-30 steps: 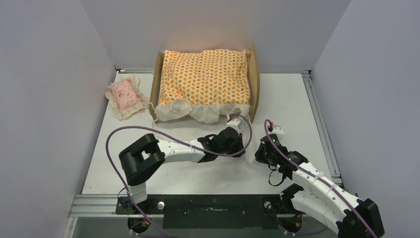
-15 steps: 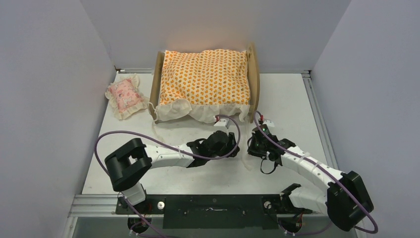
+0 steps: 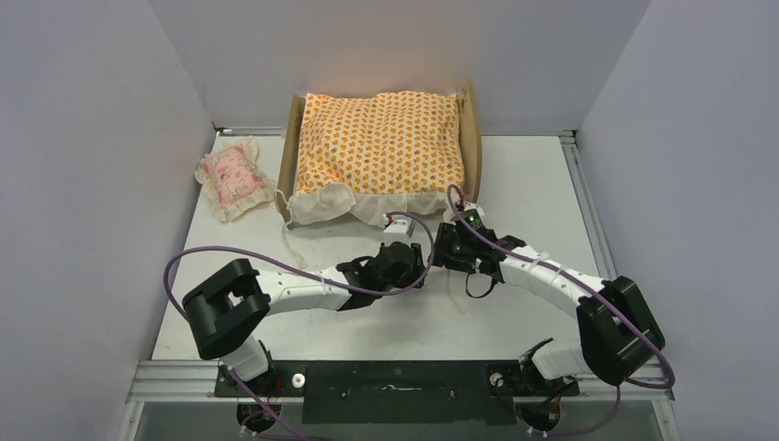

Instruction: Set up the pet bed

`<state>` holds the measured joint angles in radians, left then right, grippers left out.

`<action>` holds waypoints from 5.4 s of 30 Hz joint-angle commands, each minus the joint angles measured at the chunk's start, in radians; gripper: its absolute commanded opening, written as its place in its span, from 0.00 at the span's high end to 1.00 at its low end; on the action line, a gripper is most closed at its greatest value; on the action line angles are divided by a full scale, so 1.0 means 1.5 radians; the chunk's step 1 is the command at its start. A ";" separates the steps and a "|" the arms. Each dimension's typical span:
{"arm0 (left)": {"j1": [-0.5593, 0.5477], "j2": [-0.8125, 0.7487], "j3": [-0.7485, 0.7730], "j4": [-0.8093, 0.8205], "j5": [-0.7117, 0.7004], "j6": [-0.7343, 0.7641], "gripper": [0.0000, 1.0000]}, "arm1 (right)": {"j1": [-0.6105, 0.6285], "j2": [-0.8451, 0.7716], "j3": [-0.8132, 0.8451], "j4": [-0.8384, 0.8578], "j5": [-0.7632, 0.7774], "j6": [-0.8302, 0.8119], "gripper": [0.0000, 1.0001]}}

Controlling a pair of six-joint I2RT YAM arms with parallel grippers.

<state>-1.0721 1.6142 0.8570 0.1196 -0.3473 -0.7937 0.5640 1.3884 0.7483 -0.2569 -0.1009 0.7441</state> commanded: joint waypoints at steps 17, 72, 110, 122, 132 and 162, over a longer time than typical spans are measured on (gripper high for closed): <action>0.063 0.110 0.180 0.019 0.039 0.082 0.58 | 0.039 -0.268 -0.196 -0.134 0.084 -0.014 0.48; 0.092 0.415 0.313 0.384 -0.077 -0.015 0.98 | 0.049 -0.243 -0.189 -0.160 0.094 0.012 0.95; 0.118 0.211 0.089 0.489 0.200 0.061 1.00 | -0.167 0.103 -0.062 0.381 -0.178 -0.192 0.91; 0.128 0.231 0.113 0.462 0.309 0.059 1.00 | -0.210 0.144 -0.099 0.433 -0.324 -0.194 0.65; 0.129 0.238 0.142 0.411 0.291 0.064 1.00 | -0.235 -0.017 -0.126 0.351 -0.237 -0.183 0.71; 0.146 0.275 0.222 0.331 0.320 0.038 0.97 | -0.238 0.031 -0.180 0.532 -0.306 -0.199 0.62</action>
<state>-0.8665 2.0628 1.1847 0.6010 0.0914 -0.7235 0.2043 1.4338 0.4702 0.4126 -0.5247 0.4637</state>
